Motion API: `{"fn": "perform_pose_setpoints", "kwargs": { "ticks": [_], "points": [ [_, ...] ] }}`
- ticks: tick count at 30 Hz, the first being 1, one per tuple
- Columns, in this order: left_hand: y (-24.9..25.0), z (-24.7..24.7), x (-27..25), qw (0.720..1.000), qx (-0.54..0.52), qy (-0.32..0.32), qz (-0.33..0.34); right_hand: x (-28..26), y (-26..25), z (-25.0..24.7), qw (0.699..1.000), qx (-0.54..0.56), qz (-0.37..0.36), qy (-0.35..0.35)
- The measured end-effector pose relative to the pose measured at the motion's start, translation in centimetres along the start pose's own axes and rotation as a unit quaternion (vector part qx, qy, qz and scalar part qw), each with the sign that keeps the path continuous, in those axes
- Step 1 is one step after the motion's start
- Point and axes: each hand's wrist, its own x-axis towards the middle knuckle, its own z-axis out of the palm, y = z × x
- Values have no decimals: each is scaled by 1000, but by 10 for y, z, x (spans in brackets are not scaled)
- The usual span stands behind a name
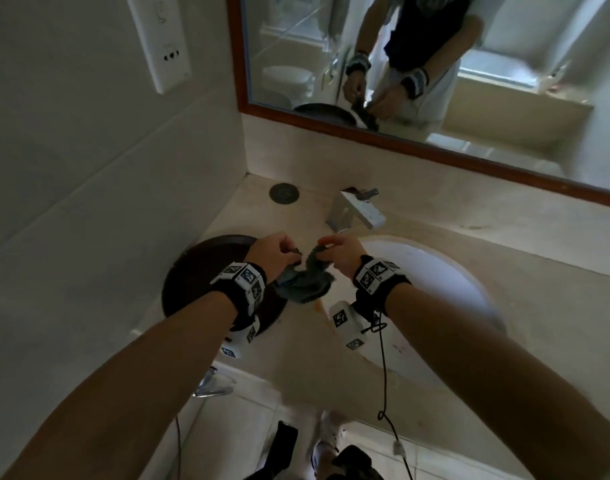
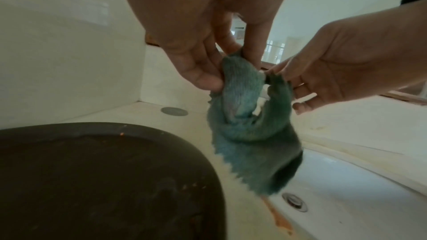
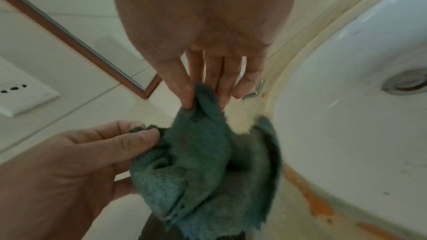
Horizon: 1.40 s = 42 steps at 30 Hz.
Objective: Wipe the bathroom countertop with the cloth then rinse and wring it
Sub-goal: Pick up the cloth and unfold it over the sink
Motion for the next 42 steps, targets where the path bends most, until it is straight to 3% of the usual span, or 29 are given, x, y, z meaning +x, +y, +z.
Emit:
{"fn": "perform_pose_setpoints", "kwargs": {
  "ticks": [9, 18, 28, 42],
  "points": [
    [70, 40, 1, 999, -12, 6, 53, -44, 32, -67, 993, -46, -9, 112],
    [131, 85, 1, 993, 39, -73, 87, -67, 48, -146, 978, 30, -42, 203],
    [195, 141, -2, 980, -111, -154, 64, -75, 56, -222, 969, 63, -85, 223],
    [234, 175, 6, 994, -46, -51, 86, -84, 114, -259, 962, 183, -75, 187]
  ]
}}
